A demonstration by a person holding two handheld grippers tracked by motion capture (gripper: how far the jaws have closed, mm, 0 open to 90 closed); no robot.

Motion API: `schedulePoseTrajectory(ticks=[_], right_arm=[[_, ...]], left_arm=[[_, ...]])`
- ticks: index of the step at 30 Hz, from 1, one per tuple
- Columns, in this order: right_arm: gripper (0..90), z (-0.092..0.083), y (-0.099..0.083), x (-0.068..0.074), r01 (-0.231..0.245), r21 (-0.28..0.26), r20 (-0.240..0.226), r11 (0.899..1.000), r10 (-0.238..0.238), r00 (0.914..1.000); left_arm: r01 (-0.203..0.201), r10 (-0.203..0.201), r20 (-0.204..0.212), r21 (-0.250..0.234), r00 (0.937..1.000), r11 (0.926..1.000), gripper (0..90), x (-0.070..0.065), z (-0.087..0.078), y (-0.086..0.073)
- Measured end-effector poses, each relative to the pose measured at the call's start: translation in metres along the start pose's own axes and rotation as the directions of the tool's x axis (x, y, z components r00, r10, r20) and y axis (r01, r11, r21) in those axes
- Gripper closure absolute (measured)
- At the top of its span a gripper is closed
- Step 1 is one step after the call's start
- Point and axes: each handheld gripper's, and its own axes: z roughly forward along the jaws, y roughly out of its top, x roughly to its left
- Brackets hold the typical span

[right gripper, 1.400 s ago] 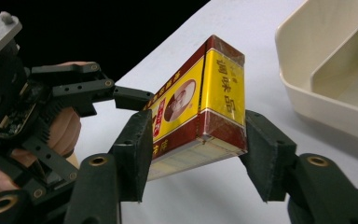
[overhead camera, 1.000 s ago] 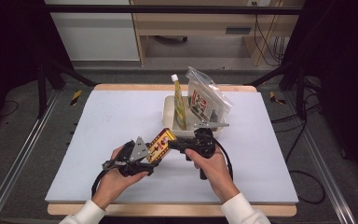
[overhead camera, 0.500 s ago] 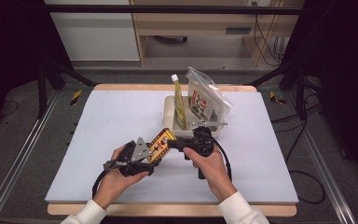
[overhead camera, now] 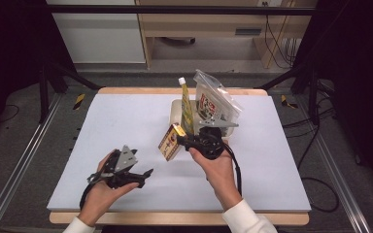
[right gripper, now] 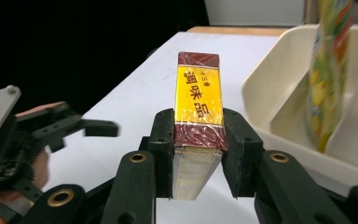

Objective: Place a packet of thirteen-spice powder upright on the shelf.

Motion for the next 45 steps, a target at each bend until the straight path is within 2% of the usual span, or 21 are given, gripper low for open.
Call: schedulePoseTrajectory(ticks=[3, 4, 7, 11, 16, 18, 25, 32, 38, 45], right_arm=[[68.0, -0.001, 0.004, -0.001, -0.012, -0.007, 0.005, 1.000, 0.012, 0.9999], [68.0, 0.000, 0.005, -0.002, -0.012, -0.011, 0.006, 1.000, 0.012, 0.9999], [68.0, 0.001, 0.008, -0.005, -0.012, -0.012, 0.018, 1.000, 0.012, 0.9998], [68.0, 0.003, 0.008, -0.009, -0.026, -0.015, 0.031, 1.000, 0.026, 0.9992], [68.0, 0.002, 0.010, -0.012, -0.035, -0.023, 0.042, 0.999, 0.036, 0.9985], [68.0, 0.001, 0.011, -0.012, -0.048, -0.029, 0.049, 0.998, 0.050, 0.9975], [68.0, -0.001, 0.014, -0.014, -0.057, -0.046, 0.055, 0.997, 0.059, 0.9967], [67.9, -0.004, 0.019, -0.014, -0.062, -0.065, 0.072, 0.996, 0.066, 0.9952], [67.9, -0.004, 0.023, -0.012, -0.061, -0.076, 0.080, 0.995, 0.067, 0.9945], [68.0, -0.004, 0.028, -0.009, -0.056, -0.088, 0.091, 0.994, 0.064, 0.9937]], left_arm=[[0.058, -0.057, -0.036, 0.014, 0.9977, 0.9982, 12.8, 0.013, -0.012, -0.019], [0.091, -0.091, -0.049, 0.009, 0.9947, 0.9958, 12.7, 0.017, -0.016, -0.027], [0.138, -0.137, -0.085, 0.007, 0.9868, 0.9903, 11.5, 0.026, -0.025, -0.044], [0.166, -0.166, -0.122, -0.012, 0.9785, 0.9861, 11.7, 0.035, -0.036, -0.059], [0.194, -0.194, -0.140, -0.014, 0.9710, 0.9809, 11.6, 0.041, -0.045, -0.069], [0.213, -0.214, -0.144, -0.017, 0.9662, 0.9768, 11.4, 0.043, -0.047, -0.074], [0.239, -0.240, -0.169, -0.028, 0.9559, 0.9707, 10.3, 0.047, -0.055, -0.080], [0.247, -0.248, -0.180, -0.029, 0.9520, 0.9687, 9.7, 0.047, -0.057, -0.082], [0.234, -0.232, -0.180, -0.009, 0.9559, 0.9722, 9.7, 0.045, -0.054, -0.082], [0.233, -0.229, -0.184, -0.004, 0.9558, 0.9726, 9.7, 0.046, -0.055, -0.082]])
